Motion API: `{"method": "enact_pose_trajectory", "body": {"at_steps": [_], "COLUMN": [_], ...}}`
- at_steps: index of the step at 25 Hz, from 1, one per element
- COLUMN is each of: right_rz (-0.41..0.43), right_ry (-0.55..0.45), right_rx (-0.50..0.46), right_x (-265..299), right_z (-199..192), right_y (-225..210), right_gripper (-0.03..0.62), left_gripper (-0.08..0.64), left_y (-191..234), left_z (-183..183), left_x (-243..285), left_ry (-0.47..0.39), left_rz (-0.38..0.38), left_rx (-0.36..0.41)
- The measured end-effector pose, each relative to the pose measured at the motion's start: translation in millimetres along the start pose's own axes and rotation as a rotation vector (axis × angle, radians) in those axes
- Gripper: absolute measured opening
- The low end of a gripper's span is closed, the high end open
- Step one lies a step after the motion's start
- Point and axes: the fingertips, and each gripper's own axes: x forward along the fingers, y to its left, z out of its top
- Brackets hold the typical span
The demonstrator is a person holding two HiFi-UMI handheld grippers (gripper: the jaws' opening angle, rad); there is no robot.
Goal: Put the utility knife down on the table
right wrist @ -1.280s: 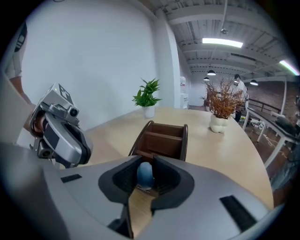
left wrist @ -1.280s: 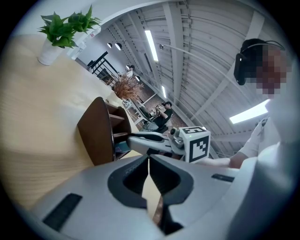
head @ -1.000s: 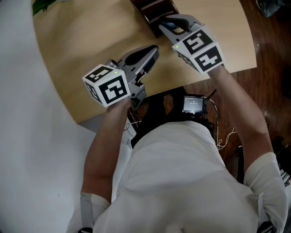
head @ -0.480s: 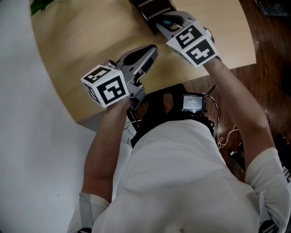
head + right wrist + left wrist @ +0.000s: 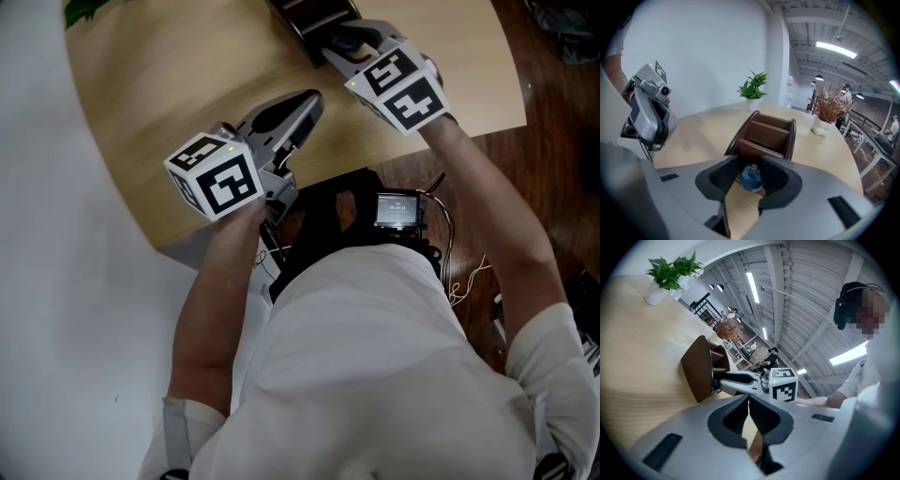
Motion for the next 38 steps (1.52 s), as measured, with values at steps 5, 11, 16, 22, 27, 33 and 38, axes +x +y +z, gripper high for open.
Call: {"method": "enact_pose_trajectory", "body": {"at_steps": [5,11,16,22,27,33,38], "right_rz": [-0.007,-0.051,-0.071,-0.123,-0.114,-0.100,-0.104], "right_ry": [-0.010,0.057,0.106,0.091,0.097,0.112,0.141], "right_rx": [0.004,0.066,0.115,0.109,0.155,0.211,0.235], "right_x": [-4,1,10,-30,-32,-38,-44], "right_z": [1,-27,-52,-34,-49,-67,-79], "right_y": [-1,-18,-35,-19,-16,-8,0], "right_gripper": [0.130,0.130,0.130,0.130,0.130,0.130,0.129], "left_gripper": [0.005,0.005,0.005,0.005,0.005,0.005,0.004], "left_y": [-2,16,35,2,7,10,11], "left_z": [-1,-6,-9,-9,-13,-18,-20], "left_x": [-1,20,40,10,10,5,0], "left_ry": [-0.003,0.046,0.077,0.043,0.033,0.024,0.009], "left_rz": [0.002,-0.060,-0.079,-0.089,-0.084,-0.073,-0.068], "left_rx": [-0.002,-0.055,-0.102,-0.080,-0.102,-0.116,-0.126]}}
